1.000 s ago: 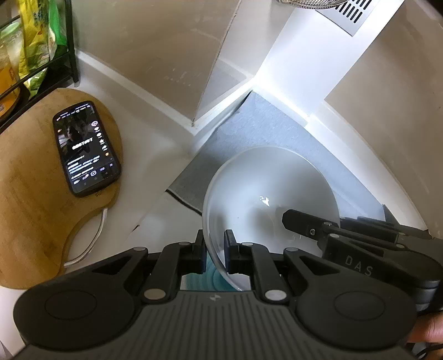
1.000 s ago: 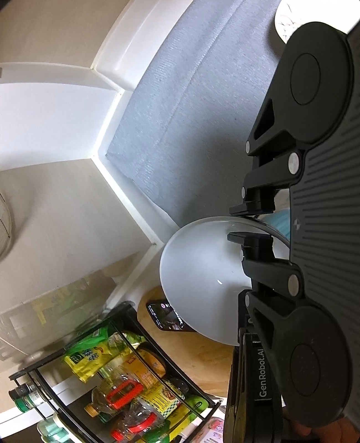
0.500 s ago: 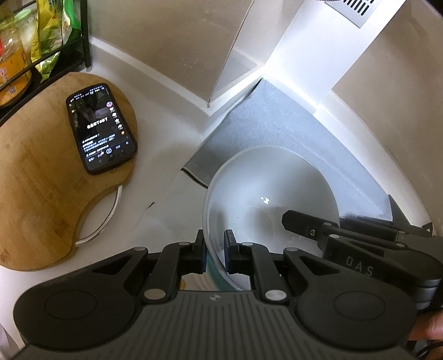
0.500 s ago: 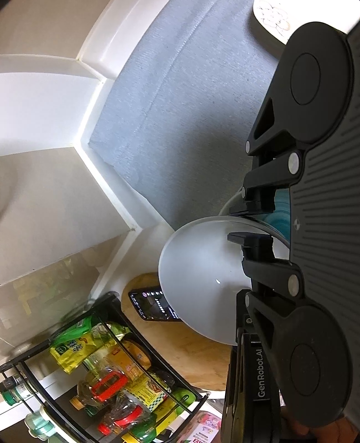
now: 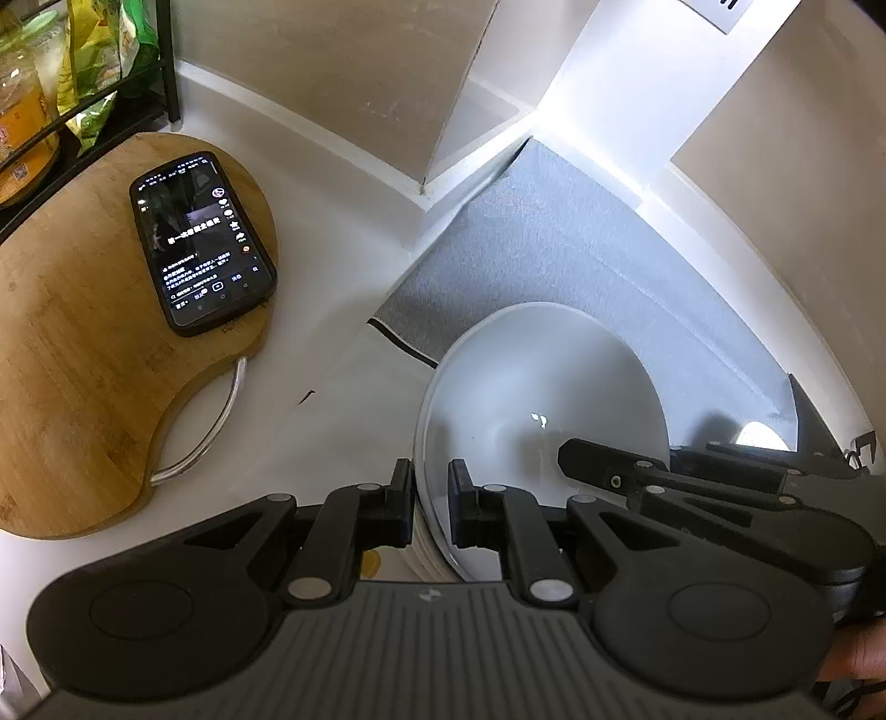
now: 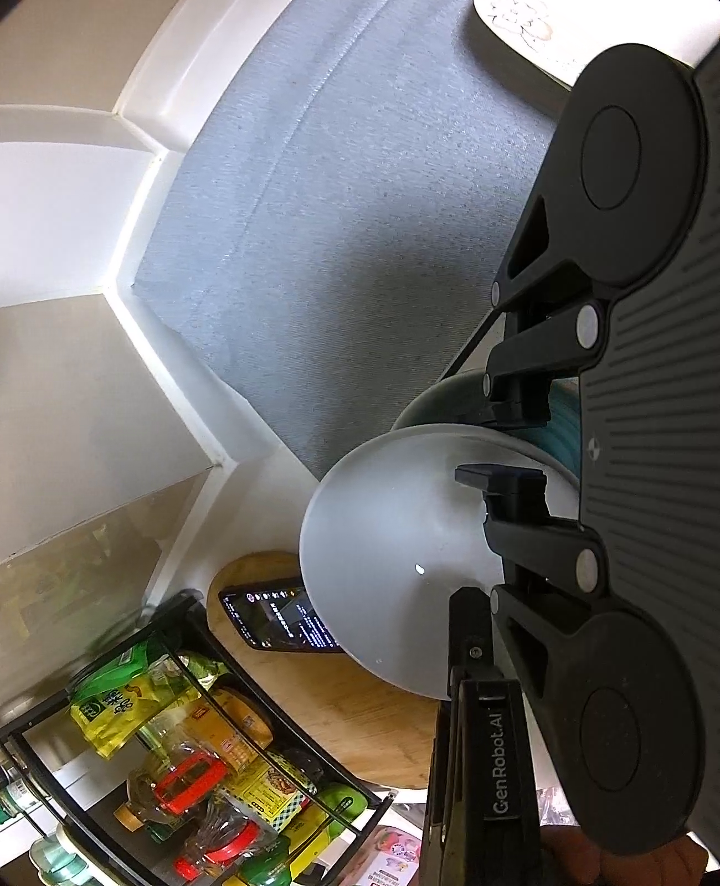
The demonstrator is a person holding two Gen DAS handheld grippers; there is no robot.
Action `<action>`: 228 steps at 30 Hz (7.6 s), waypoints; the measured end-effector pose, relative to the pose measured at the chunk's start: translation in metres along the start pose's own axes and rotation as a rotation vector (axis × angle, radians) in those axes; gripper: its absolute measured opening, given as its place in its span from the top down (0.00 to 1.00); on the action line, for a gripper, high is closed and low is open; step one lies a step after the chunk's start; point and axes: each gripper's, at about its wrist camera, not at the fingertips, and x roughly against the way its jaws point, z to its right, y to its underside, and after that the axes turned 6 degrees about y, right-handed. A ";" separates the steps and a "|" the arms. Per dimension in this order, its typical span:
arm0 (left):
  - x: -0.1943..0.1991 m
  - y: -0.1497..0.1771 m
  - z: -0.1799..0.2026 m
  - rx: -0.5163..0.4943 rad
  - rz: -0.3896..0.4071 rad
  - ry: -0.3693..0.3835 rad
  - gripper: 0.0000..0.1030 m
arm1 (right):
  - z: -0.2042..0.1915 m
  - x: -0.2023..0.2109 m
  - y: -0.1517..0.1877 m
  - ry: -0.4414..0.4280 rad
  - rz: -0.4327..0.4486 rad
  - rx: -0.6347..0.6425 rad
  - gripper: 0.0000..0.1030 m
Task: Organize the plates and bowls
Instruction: 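Carry the blue-rimmed bowl with both grippers and lower it onto the cream bowl stack, then open both grippers and withdraw them from the bowl stack, then move both grippers back down to the sides of the bowl stack, then close both grippers on the sides of the bowl stack and lift it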
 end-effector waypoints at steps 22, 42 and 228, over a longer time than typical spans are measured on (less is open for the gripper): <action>-0.012 0.000 -0.006 -0.013 -0.009 -0.001 0.85 | -0.006 -0.003 -0.009 -0.005 -0.023 0.061 0.82; -0.013 -0.001 -0.025 0.023 0.067 -0.030 0.20 | -0.016 -0.001 -0.014 0.020 -0.027 0.173 0.63; -0.070 -0.011 -0.002 -0.127 -0.122 0.076 0.00 | 0.077 0.007 0.023 -0.169 -0.125 -0.395 0.18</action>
